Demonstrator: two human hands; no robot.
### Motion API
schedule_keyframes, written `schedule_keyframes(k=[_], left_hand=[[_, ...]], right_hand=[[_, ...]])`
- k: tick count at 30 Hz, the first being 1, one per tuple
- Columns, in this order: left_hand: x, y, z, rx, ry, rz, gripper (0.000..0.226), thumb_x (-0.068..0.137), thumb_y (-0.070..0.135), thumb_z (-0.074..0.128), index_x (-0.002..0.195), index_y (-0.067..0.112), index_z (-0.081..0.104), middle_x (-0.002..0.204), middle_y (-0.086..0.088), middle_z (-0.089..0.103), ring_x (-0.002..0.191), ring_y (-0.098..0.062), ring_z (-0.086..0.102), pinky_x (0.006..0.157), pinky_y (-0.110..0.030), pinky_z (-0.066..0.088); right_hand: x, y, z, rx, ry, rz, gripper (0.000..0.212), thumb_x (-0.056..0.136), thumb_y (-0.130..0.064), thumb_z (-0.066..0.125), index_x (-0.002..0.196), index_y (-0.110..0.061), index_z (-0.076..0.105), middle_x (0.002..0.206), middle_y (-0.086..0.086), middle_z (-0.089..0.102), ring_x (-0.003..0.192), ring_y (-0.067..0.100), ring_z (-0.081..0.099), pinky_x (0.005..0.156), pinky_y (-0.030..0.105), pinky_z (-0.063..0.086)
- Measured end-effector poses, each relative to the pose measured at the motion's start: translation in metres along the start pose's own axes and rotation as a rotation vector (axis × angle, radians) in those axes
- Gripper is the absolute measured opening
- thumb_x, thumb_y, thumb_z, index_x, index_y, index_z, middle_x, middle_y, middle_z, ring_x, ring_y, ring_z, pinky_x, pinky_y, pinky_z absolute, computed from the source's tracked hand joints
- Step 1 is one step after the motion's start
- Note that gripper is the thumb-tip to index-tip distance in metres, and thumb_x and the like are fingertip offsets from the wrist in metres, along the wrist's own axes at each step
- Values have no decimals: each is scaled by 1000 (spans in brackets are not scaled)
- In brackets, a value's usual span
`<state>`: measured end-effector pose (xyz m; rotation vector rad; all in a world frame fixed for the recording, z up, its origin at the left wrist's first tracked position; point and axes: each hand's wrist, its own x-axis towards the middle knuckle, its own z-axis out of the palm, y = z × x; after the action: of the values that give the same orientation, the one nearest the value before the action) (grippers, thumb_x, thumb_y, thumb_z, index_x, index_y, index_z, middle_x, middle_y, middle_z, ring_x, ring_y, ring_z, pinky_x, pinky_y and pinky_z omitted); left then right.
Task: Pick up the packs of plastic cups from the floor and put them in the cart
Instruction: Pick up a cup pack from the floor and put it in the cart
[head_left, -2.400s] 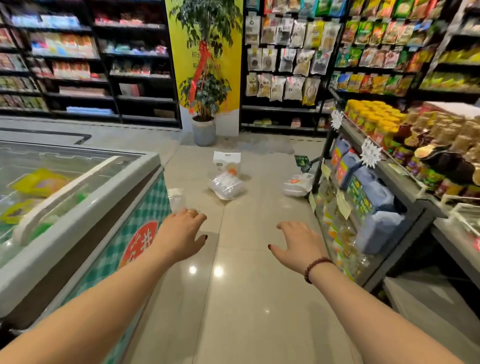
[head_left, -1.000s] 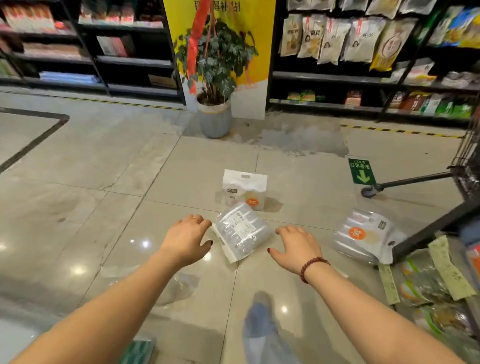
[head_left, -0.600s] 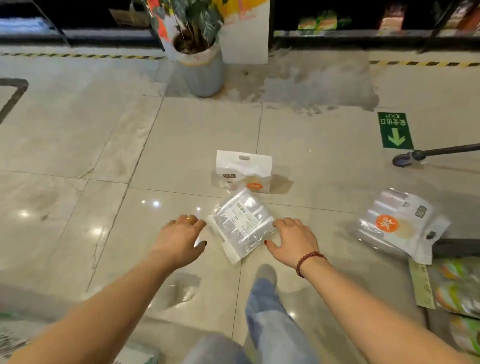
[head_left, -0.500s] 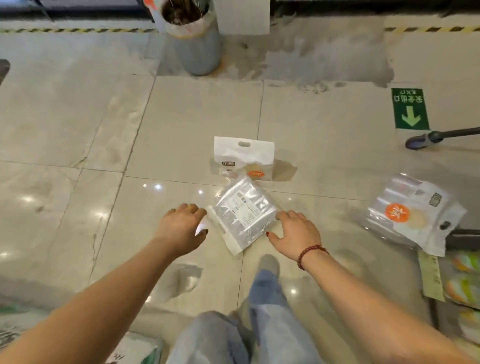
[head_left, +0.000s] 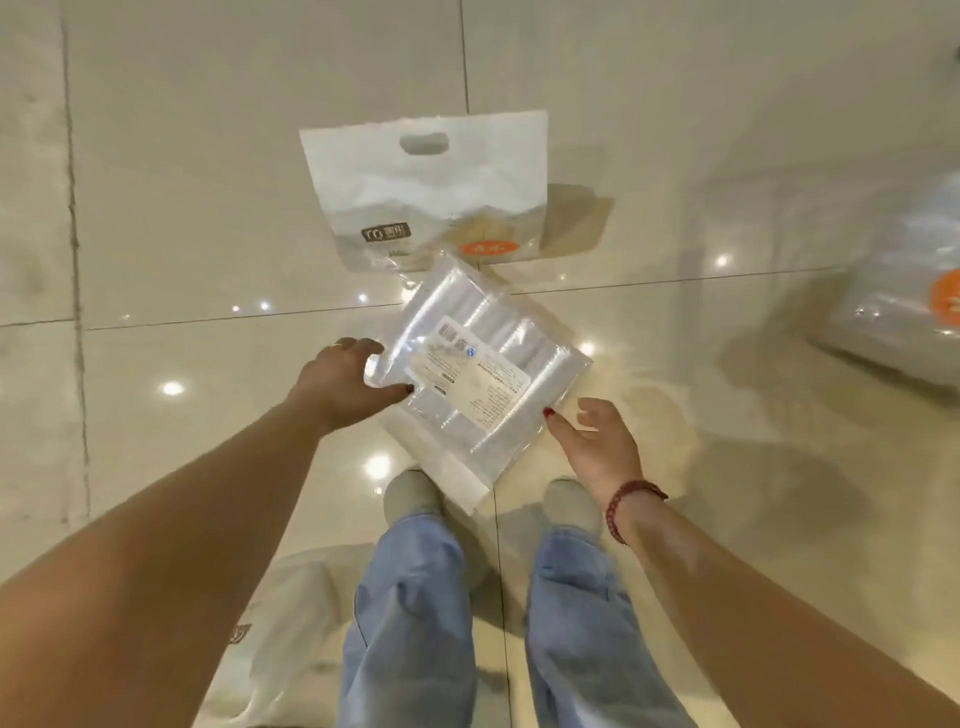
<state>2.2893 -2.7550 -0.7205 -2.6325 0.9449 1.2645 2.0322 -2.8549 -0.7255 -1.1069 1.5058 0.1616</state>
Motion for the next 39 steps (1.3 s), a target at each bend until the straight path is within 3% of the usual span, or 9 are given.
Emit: schedule_keyframes(k=[7, 12, 16, 19, 21, 23, 26, 33, 39], left_hand=[[115, -21, 47, -337, 29, -60, 99, 77, 56, 72, 154, 18, 23, 160, -2, 22, 147, -20, 21, 118, -38, 23], [170, -32, 71, -498, -9, -88, 99, 75, 62, 71, 153, 22, 26, 158, 0, 30, 144, -21, 31, 114, -36, 28], [194, -32, 83, -468, -35, -25, 67, 69, 71, 71, 119, 28, 62, 116, 9, 68, 110, -16, 62, 93, -33, 47], [199, -30, 89, -513, 15, -73, 44, 71, 63, 74, 89, 24, 63, 88, 12, 64, 83, -8, 58, 70, -25, 42], [198, -29, 91, -522, 23, -84, 42, 71, 62, 75, 79, 25, 56, 83, 10, 58, 79, -10, 54, 73, -27, 42], [194, -28, 88, -552, 23, -102, 56, 68, 64, 77, 104, 23, 62, 109, 5, 62, 103, -17, 58, 94, -32, 43], [179, -22, 82, -609, 42, -133, 108, 54, 73, 78, 141, 16, 48, 140, 0, 53, 128, -22, 50, 110, -36, 37], [110, 17, 56, -609, 139, -128, 87, 62, 68, 77, 133, 23, 55, 123, 3, 58, 123, -22, 53, 105, -37, 43], [6, 77, 0, -594, 229, -81, 94, 59, 80, 69, 134, 24, 55, 135, 3, 59, 125, -21, 54, 107, -40, 43]], right_hand=[[103, 49, 55, 227, 34, 232, 91, 83, -53, 68, 154, -18, 22, 157, 5, 29, 140, 24, 37, 110, 35, 33], [154, 70, 80, 391, 49, 261, 104, 77, -60, 71, 156, -26, 11, 161, 1, 20, 144, 26, 30, 117, 47, 30], [176, 77, 94, 521, 82, 235, 119, 61, -66, 78, 155, -24, 17, 160, 1, 24, 145, 21, 29, 117, 50, 30], [182, 78, 99, 587, 100, 257, 120, 61, -63, 80, 156, -27, 16, 161, -2, 21, 147, 21, 25, 118, 51, 27], [184, 81, 99, 612, 111, 270, 111, 70, -56, 78, 156, -27, 13, 161, -2, 21, 147, 23, 24, 119, 51, 25], [181, 81, 97, 631, 87, 264, 112, 69, -58, 77, 156, -27, 14, 161, -1, 23, 147, 24, 24, 118, 51, 25], [171, 78, 93, 650, 77, 249, 127, 50, -70, 78, 155, -29, 20, 159, -3, 28, 146, 24, 27, 117, 54, 27], [117, 58, 42, 721, 128, 175, 114, 64, -57, 82, 155, -27, 20, 155, -3, 35, 144, 21, 31, 118, 49, 27], [22, -1, -46, 692, 153, 66, 108, 68, -53, 83, 154, -22, 25, 154, -5, 37, 141, 19, 35, 117, 49, 29]])
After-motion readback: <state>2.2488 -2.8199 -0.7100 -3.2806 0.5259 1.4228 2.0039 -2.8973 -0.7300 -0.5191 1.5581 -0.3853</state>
